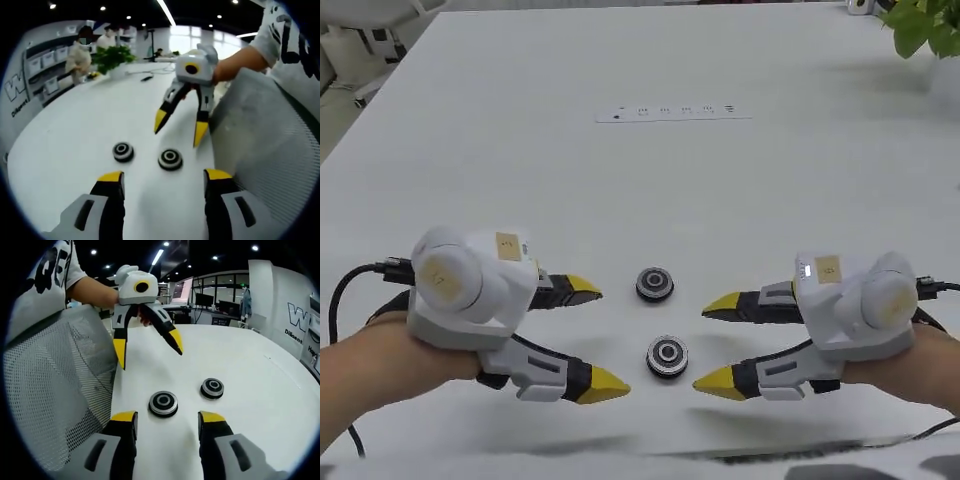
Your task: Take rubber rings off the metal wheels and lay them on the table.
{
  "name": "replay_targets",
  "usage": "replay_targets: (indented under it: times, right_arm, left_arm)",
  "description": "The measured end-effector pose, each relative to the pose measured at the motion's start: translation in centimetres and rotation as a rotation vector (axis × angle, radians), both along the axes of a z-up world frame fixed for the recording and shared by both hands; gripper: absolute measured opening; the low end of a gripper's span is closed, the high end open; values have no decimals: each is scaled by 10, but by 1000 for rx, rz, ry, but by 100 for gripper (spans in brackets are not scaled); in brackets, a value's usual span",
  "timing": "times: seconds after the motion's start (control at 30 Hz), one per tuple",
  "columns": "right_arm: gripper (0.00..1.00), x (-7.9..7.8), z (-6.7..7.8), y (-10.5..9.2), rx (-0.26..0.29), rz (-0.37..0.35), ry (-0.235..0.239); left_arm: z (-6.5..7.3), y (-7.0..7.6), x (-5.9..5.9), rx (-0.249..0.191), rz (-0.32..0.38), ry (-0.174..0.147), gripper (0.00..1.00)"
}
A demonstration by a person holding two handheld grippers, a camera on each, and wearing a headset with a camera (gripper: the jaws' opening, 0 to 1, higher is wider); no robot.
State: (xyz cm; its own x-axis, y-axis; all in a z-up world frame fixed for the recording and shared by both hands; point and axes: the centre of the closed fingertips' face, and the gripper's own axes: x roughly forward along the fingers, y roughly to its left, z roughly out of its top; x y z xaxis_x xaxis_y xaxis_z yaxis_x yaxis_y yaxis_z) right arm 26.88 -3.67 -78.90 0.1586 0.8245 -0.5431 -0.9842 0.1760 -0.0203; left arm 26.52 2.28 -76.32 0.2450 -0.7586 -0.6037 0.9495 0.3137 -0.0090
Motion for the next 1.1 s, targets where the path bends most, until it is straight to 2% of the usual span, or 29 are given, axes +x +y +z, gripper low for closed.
replay_targets:
  times: [0.43,0.63,1.1]
  right_arm:
    - [35,1,-5,7,-9,49,14]
    - [32,1,-12,6,-31,69,12]
    - [26,0,-18,8,-43,77,21]
  left_arm:
    - [-7,-15,4,10,-38,13,54]
    - [-12,-21,3,19,-58,20,49]
    - [-22,-37,0,35,-77,42,40]
